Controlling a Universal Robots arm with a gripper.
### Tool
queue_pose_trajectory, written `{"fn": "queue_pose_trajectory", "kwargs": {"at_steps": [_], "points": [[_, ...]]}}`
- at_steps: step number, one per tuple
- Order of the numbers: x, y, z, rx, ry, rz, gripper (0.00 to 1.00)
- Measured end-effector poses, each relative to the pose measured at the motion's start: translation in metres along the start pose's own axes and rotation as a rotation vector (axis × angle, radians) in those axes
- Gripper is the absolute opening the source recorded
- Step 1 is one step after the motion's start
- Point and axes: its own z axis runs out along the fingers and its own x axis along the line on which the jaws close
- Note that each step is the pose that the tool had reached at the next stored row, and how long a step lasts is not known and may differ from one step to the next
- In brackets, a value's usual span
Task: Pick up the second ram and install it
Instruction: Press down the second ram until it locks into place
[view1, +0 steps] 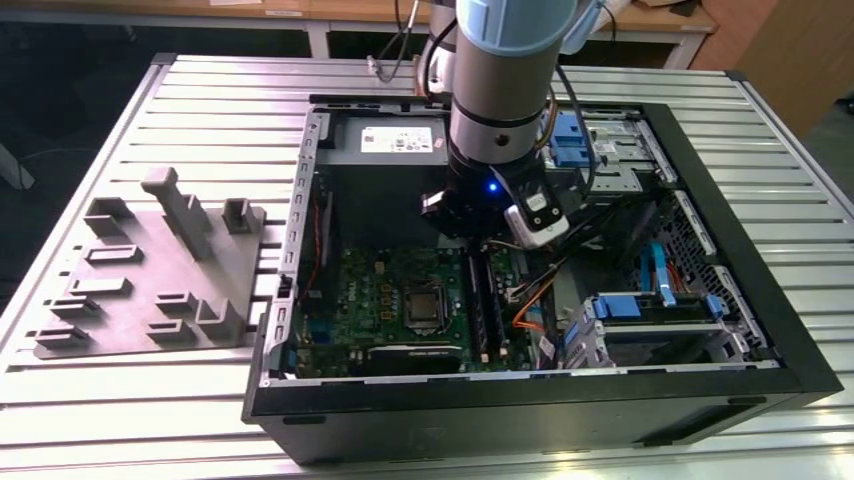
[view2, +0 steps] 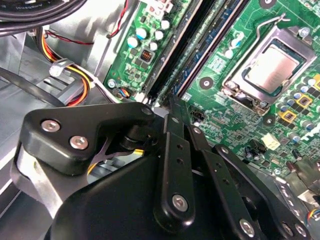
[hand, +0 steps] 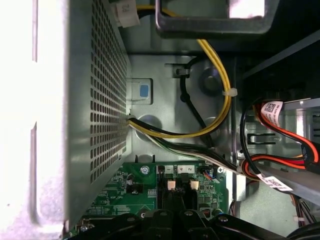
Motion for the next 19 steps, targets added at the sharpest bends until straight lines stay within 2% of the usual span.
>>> {"fn": "queue_pose_trajectory", "kwargs": {"at_steps": [5,7,9,11,16,19], "points": [[0.0000,0.0001,-0.0002,-0.0001,-0.0001,0.000,0.10],[-0.0003,0.0006,-0.0040,-0.0033,-0.0013,0.000,0.10],[-0.0004,0.0004,-0.0109,-0.0003,-0.0001,0.000,0.10],[-0.0006,0.0006,-0.0147,-0.0004,-0.0001,0.000,0.10],[-0.0006,0.0003,-0.0154,-0.0003,-0.0001,0.000,0.10],[-0.0007,-0.0036,-0.0156,-0.0002,-0.0001,0.000,0.10]]}}
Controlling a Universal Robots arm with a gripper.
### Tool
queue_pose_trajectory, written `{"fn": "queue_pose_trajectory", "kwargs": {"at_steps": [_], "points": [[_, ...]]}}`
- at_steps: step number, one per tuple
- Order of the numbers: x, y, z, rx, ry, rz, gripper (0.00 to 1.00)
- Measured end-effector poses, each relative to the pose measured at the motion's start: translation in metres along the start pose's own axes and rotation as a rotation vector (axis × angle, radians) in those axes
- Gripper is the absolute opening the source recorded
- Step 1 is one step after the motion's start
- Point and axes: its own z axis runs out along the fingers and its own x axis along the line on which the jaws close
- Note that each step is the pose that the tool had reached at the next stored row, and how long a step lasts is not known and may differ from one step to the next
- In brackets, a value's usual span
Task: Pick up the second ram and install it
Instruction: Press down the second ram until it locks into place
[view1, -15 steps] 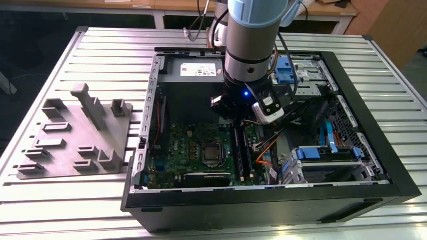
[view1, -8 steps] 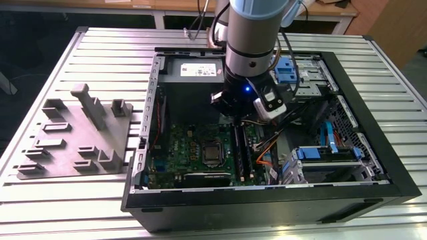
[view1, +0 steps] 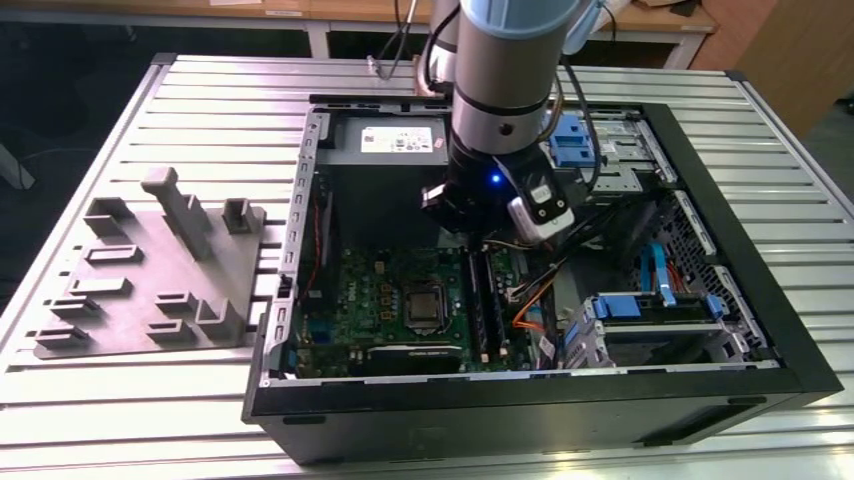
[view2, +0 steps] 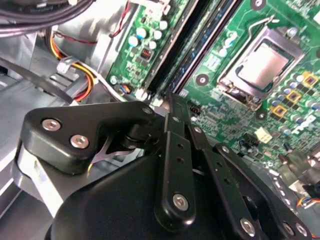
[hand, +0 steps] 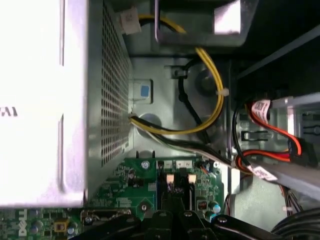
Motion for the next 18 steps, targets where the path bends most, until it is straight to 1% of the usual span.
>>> {"fn": "queue_pose_trajectory", "kwargs": {"at_steps": [5,13,18], "points": [[-0.0003,-0.0126,-0.0004,-0.0001,0.0000,0.000,0.10],[-0.0008,-0.0374,-0.0012,-0.0002,-0.0001,0.000,0.10],[-0.0011,-0.0512,-0.0017,-0.0001,0.0000,0.000,0.10]]}}
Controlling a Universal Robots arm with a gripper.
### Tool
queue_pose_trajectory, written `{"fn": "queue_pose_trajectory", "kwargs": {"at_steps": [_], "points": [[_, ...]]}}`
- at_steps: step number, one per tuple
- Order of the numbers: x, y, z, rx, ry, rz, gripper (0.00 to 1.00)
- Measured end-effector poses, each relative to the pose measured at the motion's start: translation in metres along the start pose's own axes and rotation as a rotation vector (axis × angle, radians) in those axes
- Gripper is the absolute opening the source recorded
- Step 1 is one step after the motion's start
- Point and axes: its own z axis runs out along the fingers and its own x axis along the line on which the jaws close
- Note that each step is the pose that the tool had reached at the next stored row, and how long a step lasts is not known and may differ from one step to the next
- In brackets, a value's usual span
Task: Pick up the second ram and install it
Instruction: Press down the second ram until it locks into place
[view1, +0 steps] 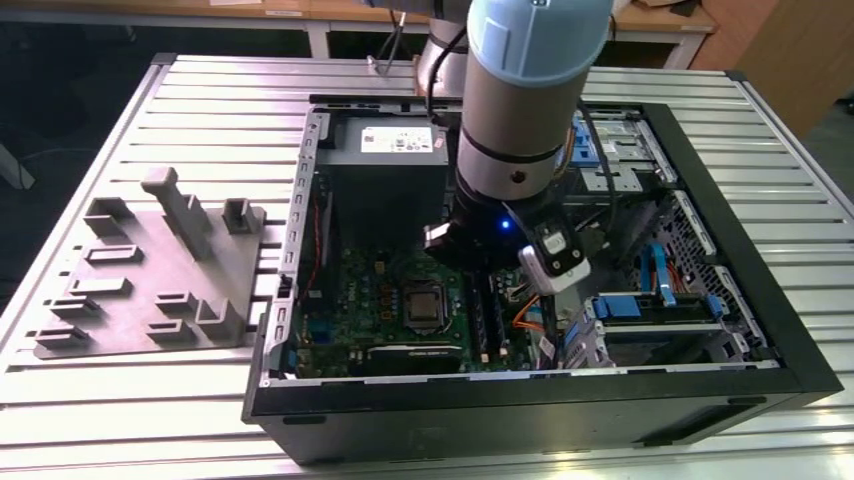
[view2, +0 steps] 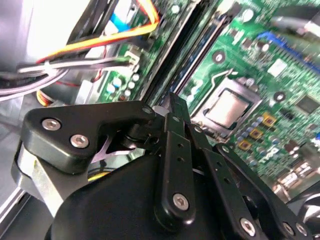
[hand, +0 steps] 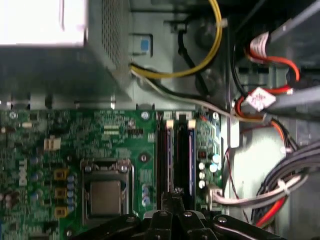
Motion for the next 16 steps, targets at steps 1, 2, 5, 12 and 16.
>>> {"fn": "queue_pose_trajectory", "kwargs": {"at_steps": [1,2,5,12,16], "points": [[-0.0001,-0.0026,-0.0001,0.0000,0.0000,0.000,0.10],[-0.0001,-0.0051,-0.0002,0.0001,0.0000,0.000,0.10],[-0.0003,-0.0121,-0.0004,0.0001,0.0000,0.000,0.10],[-0.0005,-0.0207,-0.0006,0.0023,-0.0001,0.000,0.10],[-0.0005,-0.0230,-0.0005,0.0151,0.0005,-0.001,0.10]]}}
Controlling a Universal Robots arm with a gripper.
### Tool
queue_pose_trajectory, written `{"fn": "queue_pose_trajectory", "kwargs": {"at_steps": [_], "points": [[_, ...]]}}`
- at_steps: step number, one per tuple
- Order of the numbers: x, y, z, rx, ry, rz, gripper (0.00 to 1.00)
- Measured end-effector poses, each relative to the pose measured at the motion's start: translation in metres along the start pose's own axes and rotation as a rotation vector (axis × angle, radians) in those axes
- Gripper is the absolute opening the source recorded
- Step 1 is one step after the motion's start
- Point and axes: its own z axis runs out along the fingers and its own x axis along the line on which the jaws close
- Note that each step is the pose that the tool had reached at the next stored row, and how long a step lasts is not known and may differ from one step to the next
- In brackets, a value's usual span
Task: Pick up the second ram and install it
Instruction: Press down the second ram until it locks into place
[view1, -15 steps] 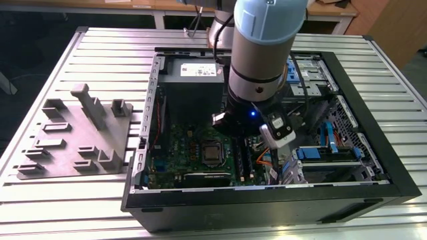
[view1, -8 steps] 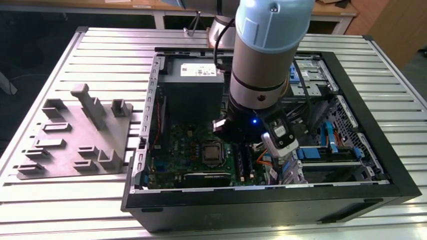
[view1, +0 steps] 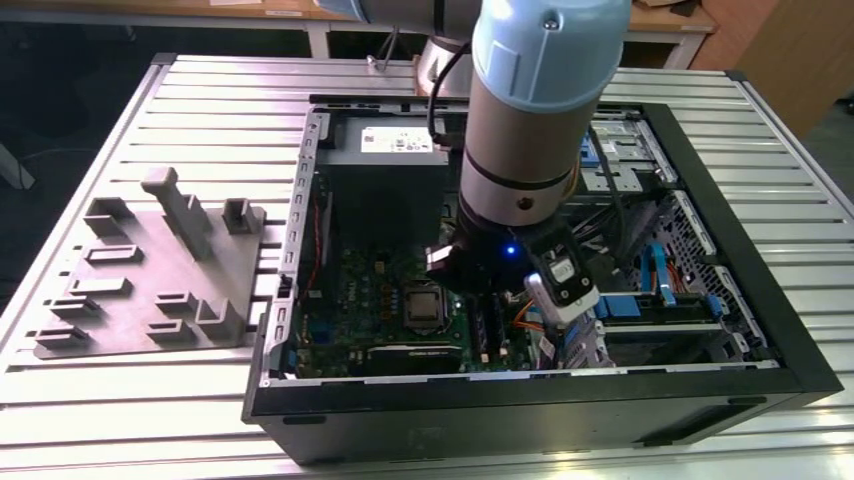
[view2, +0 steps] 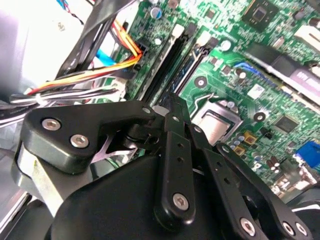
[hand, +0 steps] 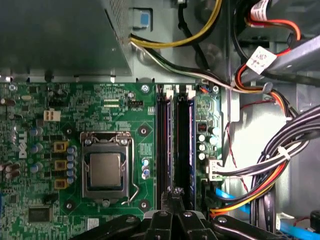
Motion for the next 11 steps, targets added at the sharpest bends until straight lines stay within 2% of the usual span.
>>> {"fn": "queue_pose_trajectory", "kwargs": {"at_steps": [2,5,8,11], "points": [[-0.0001,-0.0015,0.0000,0.0072,0.0005,0.000,0.10],[-0.0001,-0.0052,0.0002,0.0132,0.0011,-0.001,0.10],[-0.0003,-0.0092,0.0003,0.0147,0.0013,-0.001,0.10],[-0.0003,-0.0097,0.0004,0.0147,0.0013,0.000,0.10]]}}
